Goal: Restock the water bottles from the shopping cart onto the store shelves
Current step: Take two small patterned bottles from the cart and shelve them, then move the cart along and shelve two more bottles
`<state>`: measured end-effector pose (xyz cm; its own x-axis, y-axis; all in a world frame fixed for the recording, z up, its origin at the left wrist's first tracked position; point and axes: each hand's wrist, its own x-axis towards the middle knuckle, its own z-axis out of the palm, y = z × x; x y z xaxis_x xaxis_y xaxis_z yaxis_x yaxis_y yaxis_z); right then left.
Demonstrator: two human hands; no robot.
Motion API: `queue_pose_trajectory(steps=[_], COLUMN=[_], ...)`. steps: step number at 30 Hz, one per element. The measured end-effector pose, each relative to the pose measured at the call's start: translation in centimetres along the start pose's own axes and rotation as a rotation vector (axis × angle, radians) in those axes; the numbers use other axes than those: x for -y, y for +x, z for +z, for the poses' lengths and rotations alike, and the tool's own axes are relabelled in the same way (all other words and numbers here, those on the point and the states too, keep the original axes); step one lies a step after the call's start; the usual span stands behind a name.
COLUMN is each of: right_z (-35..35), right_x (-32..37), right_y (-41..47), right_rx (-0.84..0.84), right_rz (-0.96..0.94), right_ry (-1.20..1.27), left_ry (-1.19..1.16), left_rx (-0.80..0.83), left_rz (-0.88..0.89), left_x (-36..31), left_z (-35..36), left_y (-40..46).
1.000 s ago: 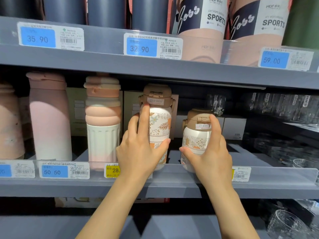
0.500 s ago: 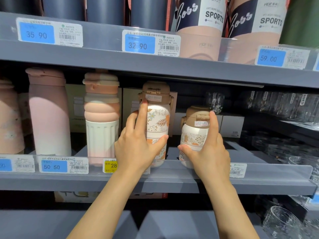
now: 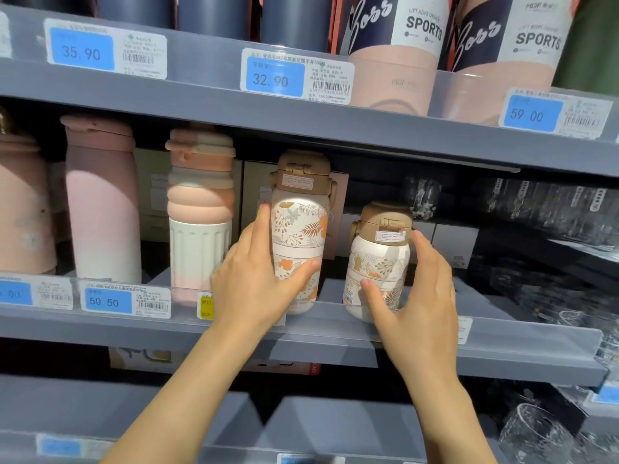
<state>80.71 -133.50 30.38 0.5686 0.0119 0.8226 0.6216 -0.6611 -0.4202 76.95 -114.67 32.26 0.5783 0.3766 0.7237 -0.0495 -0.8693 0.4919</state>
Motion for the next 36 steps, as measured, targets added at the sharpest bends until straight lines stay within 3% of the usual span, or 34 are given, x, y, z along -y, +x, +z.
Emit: queue_pose_trajectory(steps=[7, 12, 19, 23, 26, 31, 36], right_z=[0.4, 4.7, 13.3, 17.6, 20.2, 23.5, 26.4], right_x=[6.1, 15.6, 33.4, 42.5, 47.8, 54.5, 60.4], right_y=[-3.4, -9.5, -24.1, -31.9, -37.8, -45.2, -50.2], right_rx=[-0.05, 0.189, 0.741, 0.967, 1.103, 1.485, 1.637], right_rz=[-0.097, -0.099, 0.013, -0.064, -0.162, -0.283, -0.319], right_ry=[0.095, 0.337, 0.552, 0.571, 0.564, 0.517, 0.482], left_ry=[-0.084, -0.079, 0.124, 0.259, 0.313, 0.321, 0.373], left_rx=[-0.134, -0.119, -0.009, 0.02, 0.056, -0.015, -0.099], left_rz=[0.244, 0.226, -0.173, -0.464, -0.702, -1.009, -1.121], left_x=[3.5, 11.6, 29.9, 37.1, 41.0, 45.4, 47.4], left_z=[-4.9, -13.4, -30.4, -39.7, -45.5, -52.3, -57.1], left_y=[-4.4, -9.3, -21.1, -29.0, -35.0, -43.4, -46.8])
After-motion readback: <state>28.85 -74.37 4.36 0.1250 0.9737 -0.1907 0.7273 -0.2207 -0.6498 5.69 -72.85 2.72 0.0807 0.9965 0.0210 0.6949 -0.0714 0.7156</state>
